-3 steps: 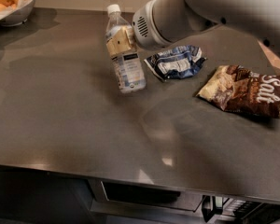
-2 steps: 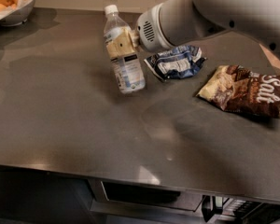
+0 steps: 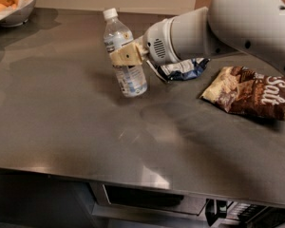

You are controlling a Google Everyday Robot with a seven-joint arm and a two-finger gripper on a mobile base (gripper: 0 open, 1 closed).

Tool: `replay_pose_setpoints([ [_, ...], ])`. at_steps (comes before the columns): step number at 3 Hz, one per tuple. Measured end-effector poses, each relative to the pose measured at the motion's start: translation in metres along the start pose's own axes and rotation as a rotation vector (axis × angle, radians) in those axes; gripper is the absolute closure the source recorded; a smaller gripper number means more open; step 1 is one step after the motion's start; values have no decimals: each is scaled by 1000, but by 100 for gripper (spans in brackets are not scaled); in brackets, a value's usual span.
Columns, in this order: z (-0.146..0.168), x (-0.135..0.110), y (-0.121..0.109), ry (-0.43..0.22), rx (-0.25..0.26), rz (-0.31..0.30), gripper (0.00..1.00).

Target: Place blue plastic bottle upright

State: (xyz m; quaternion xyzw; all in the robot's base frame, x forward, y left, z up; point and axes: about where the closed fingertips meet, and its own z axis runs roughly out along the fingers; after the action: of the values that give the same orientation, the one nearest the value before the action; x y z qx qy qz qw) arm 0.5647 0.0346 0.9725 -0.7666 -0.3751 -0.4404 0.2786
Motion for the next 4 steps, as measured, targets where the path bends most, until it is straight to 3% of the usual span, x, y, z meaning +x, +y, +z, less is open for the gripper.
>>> replay_pose_setpoints([
  [2, 0, 1, -3, 28, 14, -53, 100],
  [4, -5, -3, -2, 122, 71, -150, 100],
])
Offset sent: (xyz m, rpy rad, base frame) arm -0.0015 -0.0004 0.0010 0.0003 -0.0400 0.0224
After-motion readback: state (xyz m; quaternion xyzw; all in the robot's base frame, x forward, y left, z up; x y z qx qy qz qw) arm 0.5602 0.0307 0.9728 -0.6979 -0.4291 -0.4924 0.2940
